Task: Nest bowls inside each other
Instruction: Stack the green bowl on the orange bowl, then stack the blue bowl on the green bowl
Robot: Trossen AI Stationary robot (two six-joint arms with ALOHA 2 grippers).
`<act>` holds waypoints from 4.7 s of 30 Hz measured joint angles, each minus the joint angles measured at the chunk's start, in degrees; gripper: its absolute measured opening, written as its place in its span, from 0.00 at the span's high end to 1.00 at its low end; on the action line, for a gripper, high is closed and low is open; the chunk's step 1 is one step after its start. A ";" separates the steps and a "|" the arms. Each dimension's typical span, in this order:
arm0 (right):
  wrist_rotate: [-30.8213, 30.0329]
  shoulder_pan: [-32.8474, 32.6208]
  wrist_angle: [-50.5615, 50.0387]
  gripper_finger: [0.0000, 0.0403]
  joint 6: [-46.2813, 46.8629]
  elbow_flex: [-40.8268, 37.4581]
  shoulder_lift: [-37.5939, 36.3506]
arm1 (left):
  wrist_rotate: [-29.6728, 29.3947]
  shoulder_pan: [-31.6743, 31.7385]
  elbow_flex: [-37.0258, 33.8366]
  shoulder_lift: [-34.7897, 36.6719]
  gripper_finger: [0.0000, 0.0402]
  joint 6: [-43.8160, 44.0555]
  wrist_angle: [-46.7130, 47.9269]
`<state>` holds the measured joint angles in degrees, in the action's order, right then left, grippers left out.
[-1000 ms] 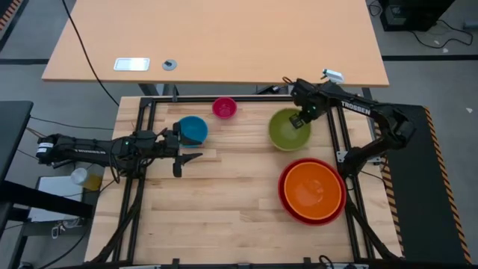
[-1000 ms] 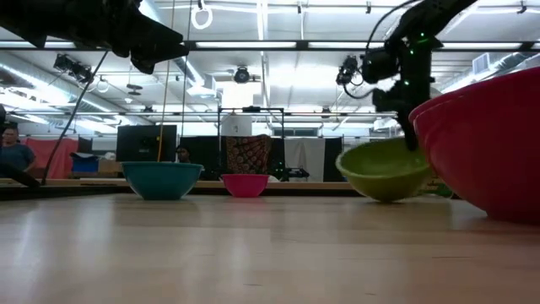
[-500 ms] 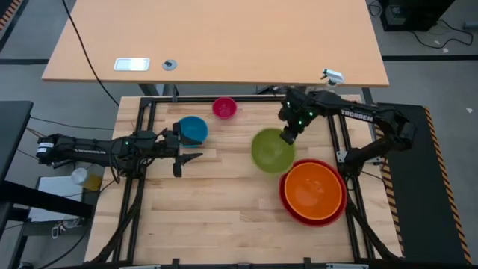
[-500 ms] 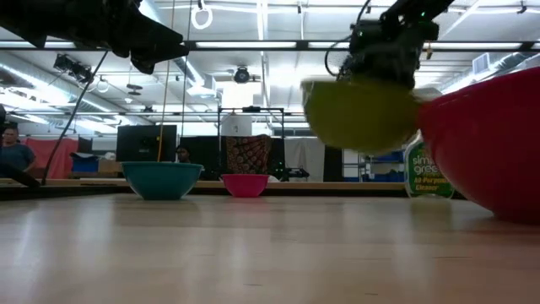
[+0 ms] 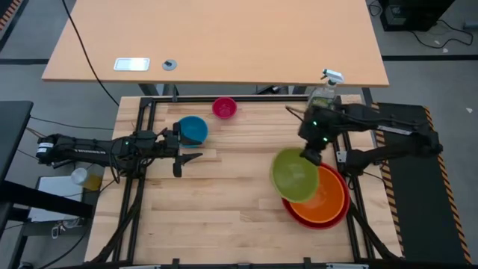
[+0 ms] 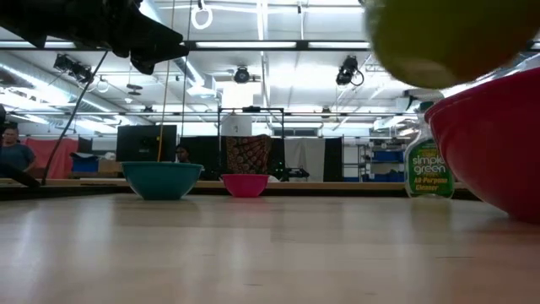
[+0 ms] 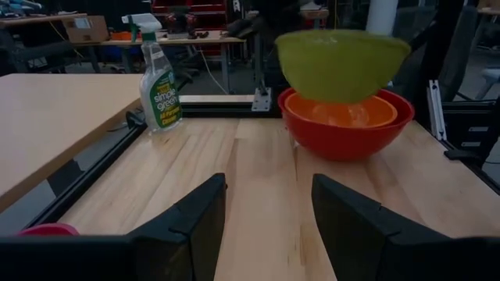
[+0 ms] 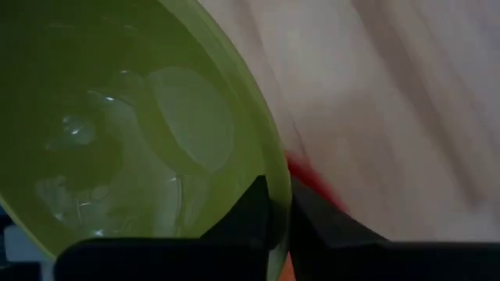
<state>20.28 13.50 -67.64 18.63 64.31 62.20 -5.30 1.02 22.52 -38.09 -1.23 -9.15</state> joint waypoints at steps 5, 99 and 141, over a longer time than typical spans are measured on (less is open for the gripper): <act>-4.11 -5.37 -13.62 0.91 10.17 0.00 -2.00 | 0.00 0.00 0.00 0.00 0.52 0.00 -0.02; -29.22 -4.57 38.98 0.62 3.38 0.17 26.16 | -19.49 -1.33 10.54 -38.40 0.97 -19.34 22.53; -41.77 -21.02 -10.49 0.63 29.66 7.71 3.65 | -8.89 -13.20 63.41 -74.23 0.98 -38.81 18.79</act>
<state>-21.49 -7.52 -78.13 48.28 72.02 65.84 -14.19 -12.18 85.94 -112.32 -40.04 9.64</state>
